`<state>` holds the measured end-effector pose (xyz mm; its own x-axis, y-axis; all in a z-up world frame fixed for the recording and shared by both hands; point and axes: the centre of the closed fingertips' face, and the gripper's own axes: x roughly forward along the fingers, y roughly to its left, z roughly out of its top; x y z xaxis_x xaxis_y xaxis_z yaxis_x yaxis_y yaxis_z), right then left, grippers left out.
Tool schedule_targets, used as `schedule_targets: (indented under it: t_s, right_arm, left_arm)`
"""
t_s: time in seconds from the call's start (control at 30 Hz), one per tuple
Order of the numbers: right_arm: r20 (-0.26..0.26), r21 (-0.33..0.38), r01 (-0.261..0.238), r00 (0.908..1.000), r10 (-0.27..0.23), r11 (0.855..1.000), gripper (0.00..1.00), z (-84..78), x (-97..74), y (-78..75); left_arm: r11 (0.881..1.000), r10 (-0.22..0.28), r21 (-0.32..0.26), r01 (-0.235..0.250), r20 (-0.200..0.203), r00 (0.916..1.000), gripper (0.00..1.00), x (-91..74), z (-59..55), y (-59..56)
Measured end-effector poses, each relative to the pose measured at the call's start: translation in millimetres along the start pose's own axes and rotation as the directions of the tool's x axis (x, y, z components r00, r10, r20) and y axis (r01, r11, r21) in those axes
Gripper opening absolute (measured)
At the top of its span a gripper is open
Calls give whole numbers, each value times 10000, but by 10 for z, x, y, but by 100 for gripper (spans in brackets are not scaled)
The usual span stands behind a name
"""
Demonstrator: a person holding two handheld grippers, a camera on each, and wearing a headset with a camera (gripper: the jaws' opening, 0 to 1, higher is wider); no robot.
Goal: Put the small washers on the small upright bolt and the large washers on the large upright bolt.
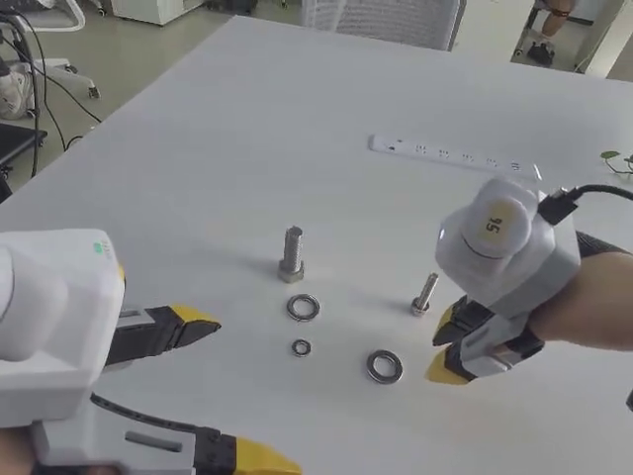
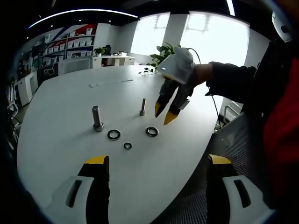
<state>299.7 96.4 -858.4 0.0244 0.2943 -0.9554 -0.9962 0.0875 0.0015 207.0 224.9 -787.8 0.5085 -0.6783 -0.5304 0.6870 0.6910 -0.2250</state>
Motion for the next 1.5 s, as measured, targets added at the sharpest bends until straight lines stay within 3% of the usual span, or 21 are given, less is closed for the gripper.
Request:
schedule_targets:
  t_s: [0.5, 1.5]
  right_arm:
    - [70, -492, -258, 9996, 262, 9985, 28, 230, 146, 80]
    - [-293, -942, -150, 9995, 123, 9954, 27, 286, 256, 76]
  left_arm:
    - [10000, 14, -9, -14, 48, 10000, 85, -18, 7, 9]
    - [10000, -4, -3, 4, 225, 9997, 85, -14, 64, 36]
